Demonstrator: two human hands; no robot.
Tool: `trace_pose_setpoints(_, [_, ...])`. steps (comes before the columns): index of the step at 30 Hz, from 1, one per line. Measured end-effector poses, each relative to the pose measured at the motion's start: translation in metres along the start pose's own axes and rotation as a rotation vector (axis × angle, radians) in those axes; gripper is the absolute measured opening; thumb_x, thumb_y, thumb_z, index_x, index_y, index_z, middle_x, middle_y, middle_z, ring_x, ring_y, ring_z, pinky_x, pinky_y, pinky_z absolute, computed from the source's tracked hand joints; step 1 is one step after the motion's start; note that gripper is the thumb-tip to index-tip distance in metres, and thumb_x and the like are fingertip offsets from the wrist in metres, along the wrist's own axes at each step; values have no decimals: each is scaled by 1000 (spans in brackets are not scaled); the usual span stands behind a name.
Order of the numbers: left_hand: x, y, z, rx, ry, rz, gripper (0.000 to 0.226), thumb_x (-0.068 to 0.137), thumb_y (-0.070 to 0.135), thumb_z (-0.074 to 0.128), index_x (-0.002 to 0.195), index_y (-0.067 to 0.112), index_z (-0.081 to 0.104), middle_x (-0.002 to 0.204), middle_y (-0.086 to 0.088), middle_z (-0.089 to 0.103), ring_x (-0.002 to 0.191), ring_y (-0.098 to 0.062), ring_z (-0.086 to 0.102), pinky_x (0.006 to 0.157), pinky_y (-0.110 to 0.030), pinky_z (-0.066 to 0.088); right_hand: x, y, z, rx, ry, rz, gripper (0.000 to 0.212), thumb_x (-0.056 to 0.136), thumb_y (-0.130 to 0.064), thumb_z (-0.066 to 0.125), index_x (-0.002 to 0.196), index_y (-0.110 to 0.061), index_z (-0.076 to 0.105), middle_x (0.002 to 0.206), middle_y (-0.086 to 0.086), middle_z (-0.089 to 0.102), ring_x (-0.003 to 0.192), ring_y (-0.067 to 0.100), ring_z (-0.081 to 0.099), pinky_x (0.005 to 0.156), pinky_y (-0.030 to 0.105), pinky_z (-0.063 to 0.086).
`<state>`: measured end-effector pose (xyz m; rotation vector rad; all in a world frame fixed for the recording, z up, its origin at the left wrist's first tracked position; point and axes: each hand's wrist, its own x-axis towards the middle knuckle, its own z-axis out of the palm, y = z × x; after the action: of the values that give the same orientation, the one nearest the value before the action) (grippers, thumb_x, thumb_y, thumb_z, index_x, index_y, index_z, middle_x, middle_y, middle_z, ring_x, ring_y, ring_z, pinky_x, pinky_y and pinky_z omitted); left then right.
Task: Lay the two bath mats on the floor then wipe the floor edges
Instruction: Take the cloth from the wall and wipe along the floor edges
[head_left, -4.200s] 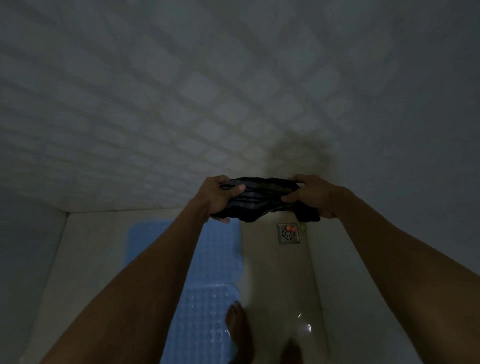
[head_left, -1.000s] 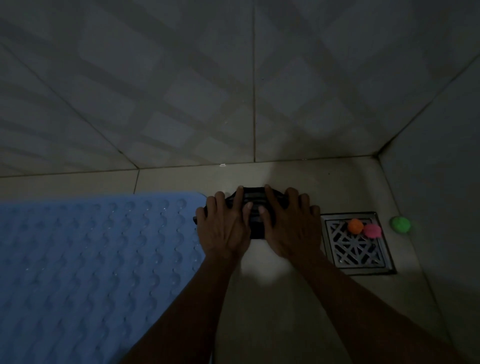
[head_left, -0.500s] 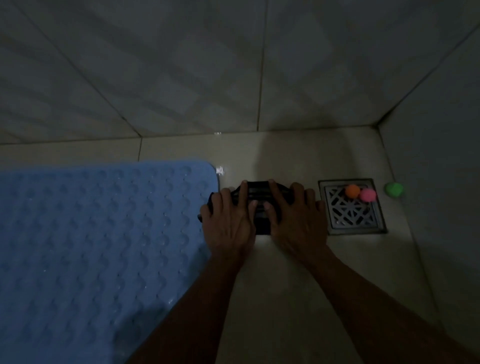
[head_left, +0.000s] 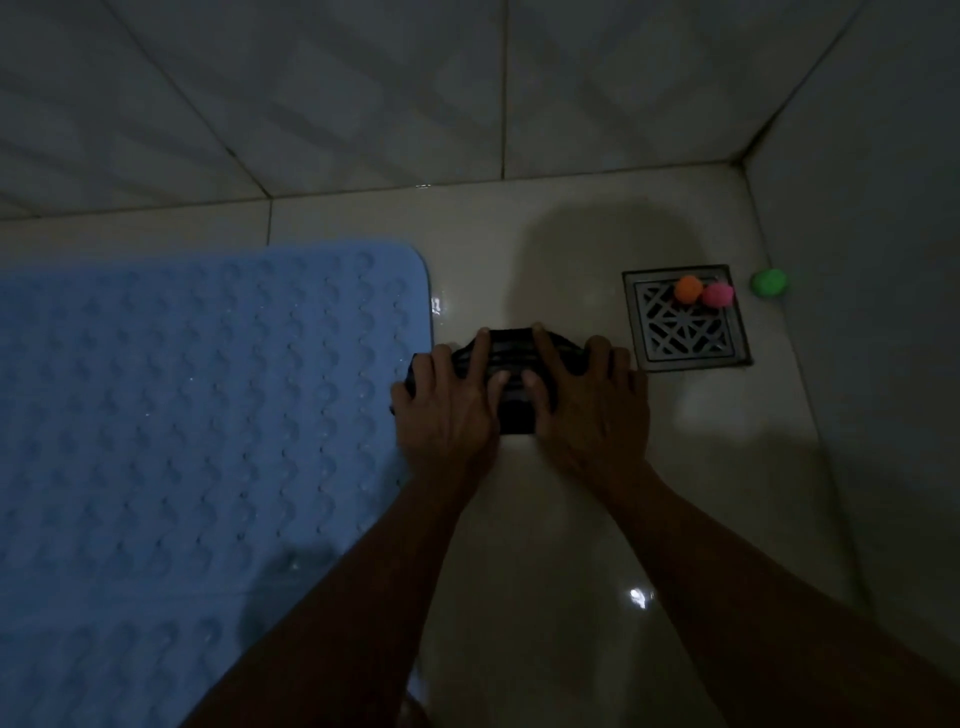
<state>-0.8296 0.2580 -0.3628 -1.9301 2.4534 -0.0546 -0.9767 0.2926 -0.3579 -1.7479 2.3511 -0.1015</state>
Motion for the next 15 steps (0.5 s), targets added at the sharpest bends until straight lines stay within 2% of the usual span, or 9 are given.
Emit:
trace_pose_setpoints(5, [-31,10,-9,-25,-122,-70,58,104,54,18,158,33,19,128,-11,49,113,-31,44,89,-47,39,-27,6,4,3,-61,-11,58,101,-59,20,156,-43,10,136,14,40,117,33,36,93,48,33])
trace_pose_setpoints(10, [-70,12,-14,-22,-145,-77,58,105,53,23,159,32,18,129,-11,48,113,-31,44,88,-47,40,-62,12,4,9,-73,-50,58,101,-58,22,156,-43,11,135,13,42,117,33,38,93,48,34])
trace_pose_setpoints(15, [-106,13,-19,-1,-206,-85,62,103,52,29,159,33,11,132,-11,43,116,-31,41,88,-45,39,-96,13,5,28,-132,-50,59,101,-58,18,156,-43,5,142,14,37,124,34,34,97,49,32])
